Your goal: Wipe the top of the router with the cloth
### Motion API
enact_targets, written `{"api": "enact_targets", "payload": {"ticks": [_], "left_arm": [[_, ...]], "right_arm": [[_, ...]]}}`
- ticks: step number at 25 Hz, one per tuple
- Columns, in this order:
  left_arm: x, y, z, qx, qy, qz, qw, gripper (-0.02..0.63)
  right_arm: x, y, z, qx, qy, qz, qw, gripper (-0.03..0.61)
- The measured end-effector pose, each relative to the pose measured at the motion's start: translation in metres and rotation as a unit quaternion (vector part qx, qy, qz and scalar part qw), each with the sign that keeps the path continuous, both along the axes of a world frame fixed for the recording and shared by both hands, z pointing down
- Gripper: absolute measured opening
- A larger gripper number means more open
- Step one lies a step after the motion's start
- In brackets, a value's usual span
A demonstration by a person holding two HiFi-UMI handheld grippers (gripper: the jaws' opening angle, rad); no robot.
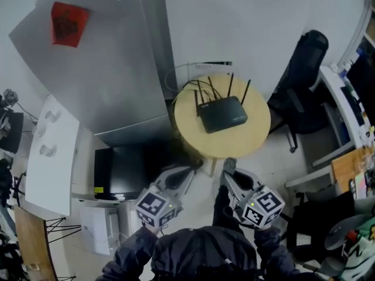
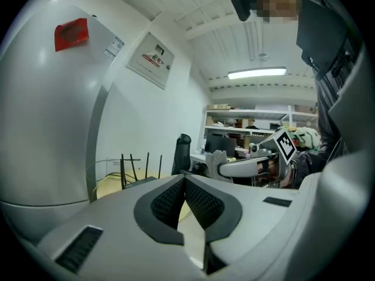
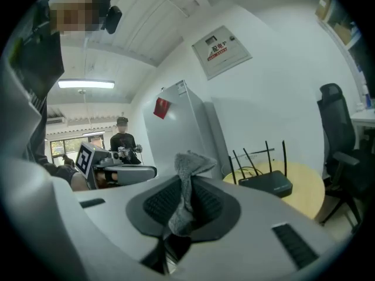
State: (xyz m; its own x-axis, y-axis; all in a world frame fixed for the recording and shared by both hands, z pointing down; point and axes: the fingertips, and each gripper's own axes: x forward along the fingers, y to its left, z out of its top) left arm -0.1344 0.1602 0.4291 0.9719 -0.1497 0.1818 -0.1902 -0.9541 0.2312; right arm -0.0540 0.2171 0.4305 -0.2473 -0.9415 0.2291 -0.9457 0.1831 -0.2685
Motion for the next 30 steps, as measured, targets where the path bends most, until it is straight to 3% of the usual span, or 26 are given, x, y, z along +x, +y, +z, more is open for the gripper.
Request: {"api": "enact_targets", "payload": {"ticks": [6,11,21,30], "left_arm": [[0.113,-0.086,0.015,0.000,-0.024,-0.054,0.9982,-0.006],[0.175,-0.142,0.027,-0.004,-0.046,-0.079,0.9958,-0.006],[0.189,-0.228,0.075,-0.012,-0.078,-0.127,0.9887,-0.008],[0.183,-0.269,0.111,-0.029,-0.102,-0.131,0.9857,-0.008]], "right_arm": [[0.111,-0.094,0.021,-0.030,0.001,-0.062,0.998,0.072],[0.161,-0.170,0.055,-0.069,0.039,-0.134,0.988,0.072],[0.182,-0.287,0.149,-0.152,0.108,-0.233,0.955,0.072],[0.168,-0.354,0.232,-0.237,0.180,-0.305,0.904,0.072]]}}
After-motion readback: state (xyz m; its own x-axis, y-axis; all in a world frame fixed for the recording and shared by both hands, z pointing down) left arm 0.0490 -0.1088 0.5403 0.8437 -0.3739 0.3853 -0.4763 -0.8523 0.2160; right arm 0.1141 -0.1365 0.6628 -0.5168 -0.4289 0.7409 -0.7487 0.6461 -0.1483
